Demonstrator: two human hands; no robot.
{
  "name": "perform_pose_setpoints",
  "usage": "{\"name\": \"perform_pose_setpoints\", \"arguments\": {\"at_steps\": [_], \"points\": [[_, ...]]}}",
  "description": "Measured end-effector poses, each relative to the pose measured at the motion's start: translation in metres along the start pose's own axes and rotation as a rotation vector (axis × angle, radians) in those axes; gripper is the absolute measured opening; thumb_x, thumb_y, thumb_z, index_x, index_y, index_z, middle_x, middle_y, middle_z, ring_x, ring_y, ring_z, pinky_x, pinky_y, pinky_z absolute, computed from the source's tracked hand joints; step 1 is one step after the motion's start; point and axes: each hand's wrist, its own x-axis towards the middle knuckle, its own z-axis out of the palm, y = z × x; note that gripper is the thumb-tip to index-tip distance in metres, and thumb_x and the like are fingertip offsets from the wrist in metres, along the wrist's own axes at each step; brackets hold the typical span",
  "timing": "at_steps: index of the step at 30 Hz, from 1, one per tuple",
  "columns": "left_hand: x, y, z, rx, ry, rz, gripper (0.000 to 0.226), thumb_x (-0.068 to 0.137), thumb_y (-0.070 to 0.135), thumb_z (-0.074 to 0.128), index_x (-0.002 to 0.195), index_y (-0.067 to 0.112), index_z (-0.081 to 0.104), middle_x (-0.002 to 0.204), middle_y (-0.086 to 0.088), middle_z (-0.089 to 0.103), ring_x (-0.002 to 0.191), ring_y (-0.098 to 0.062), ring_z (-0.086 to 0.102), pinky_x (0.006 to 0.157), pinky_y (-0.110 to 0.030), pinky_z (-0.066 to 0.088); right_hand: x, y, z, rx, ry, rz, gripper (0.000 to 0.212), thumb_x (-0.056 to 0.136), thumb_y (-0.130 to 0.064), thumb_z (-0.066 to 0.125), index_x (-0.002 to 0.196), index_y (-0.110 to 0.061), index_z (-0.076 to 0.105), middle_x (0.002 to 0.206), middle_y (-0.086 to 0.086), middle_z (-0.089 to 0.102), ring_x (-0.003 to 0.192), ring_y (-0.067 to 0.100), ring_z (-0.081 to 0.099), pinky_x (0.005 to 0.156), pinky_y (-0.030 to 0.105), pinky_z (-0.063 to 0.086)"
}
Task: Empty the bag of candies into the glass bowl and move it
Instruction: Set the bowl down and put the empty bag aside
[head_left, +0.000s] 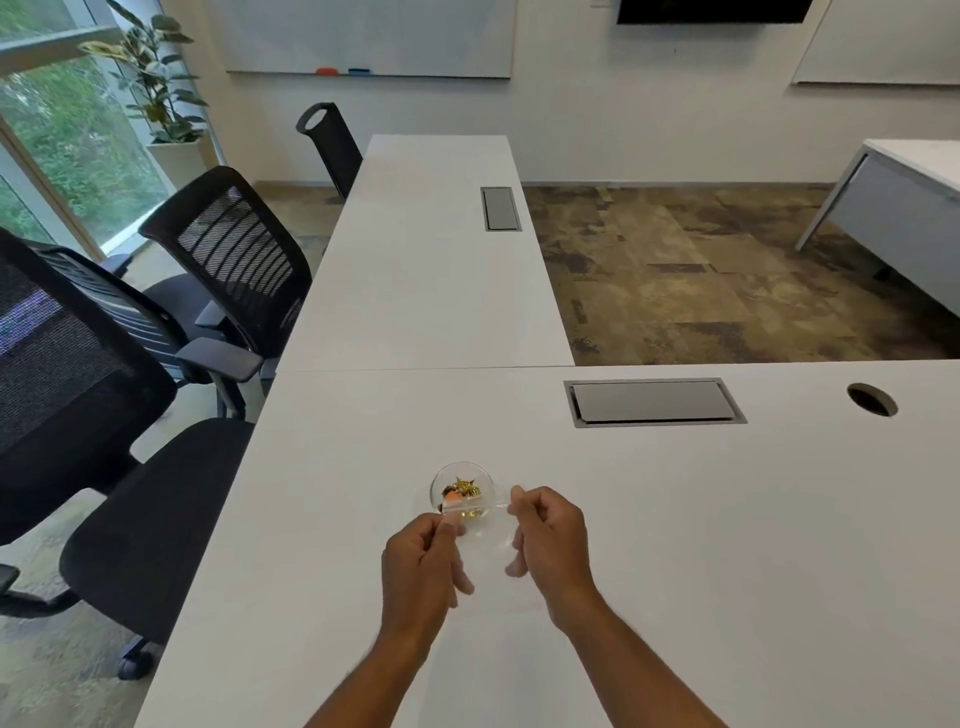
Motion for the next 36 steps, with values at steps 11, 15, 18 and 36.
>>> {"name": "perform_pose_setpoints", "arguments": {"at_steps": [11, 15, 18, 36], "points": [[0.016, -0.03, -0.024, -0.13, -0.008, -0.276, 0.019, 0.104, 0.024, 0.074, 0.093, 0.019, 0.088, 0.071, -0.006, 0.08, 0.064, -0.033, 0.082, 0.053, -0.033, 0.063, -0.01, 0.042, -0.004, 0.015, -0.155, 0.236, 0.009, 0.096, -0.012, 0.071, 0.091, -0.009, 0.078, 0.079, 0.007, 0.079, 0.064, 0.021, 0.074, 0.057, 0.032, 0.058], [0.022, -0.057, -0.029, -0.079, -0.071, -0.416, 0.015, 0.103, 0.018, 0.075, 0.1, 0.007, 0.085, 0.082, -0.015, 0.087, 0.074, -0.035, 0.086, 0.065, -0.039, 0.068, -0.007, 0.064, 0.002, -0.051, -0.104, 0.293, 0.011, 0.092, -0.009, 0.071, 0.087, -0.012, 0.08, 0.074, 0.004, 0.078, 0.059, 0.016, 0.07, 0.054, 0.028, 0.055], [0.024, -0.08, -0.033, -0.042, -0.117, -0.502, 0.009, 0.1, 0.004, 0.075, 0.098, -0.001, 0.083, 0.082, -0.022, 0.086, 0.07, -0.033, 0.082, 0.068, -0.04, 0.07, -0.005, 0.082, 0.006, -0.094, -0.086, 0.351, 0.011, 0.092, -0.008, 0.071, 0.086, -0.01, 0.079, 0.074, 0.003, 0.076, 0.055, 0.015, 0.069, 0.05, 0.027, 0.052], [0.036, -0.144, -0.03, 0.295, -0.128, -0.578, 0.019, 0.089, 0.001, 0.078, 0.072, 0.01, 0.079, 0.076, -0.006, 0.075, 0.068, -0.027, 0.065, 0.057, -0.023, 0.047, 0.016, 0.152, 0.036, -0.537, -0.082, 0.358, 0.021, 0.089, -0.006, 0.068, 0.087, -0.02, 0.085, 0.1, 0.001, 0.083, 0.097, 0.022, 0.075, 0.081, 0.029, 0.059]]}}
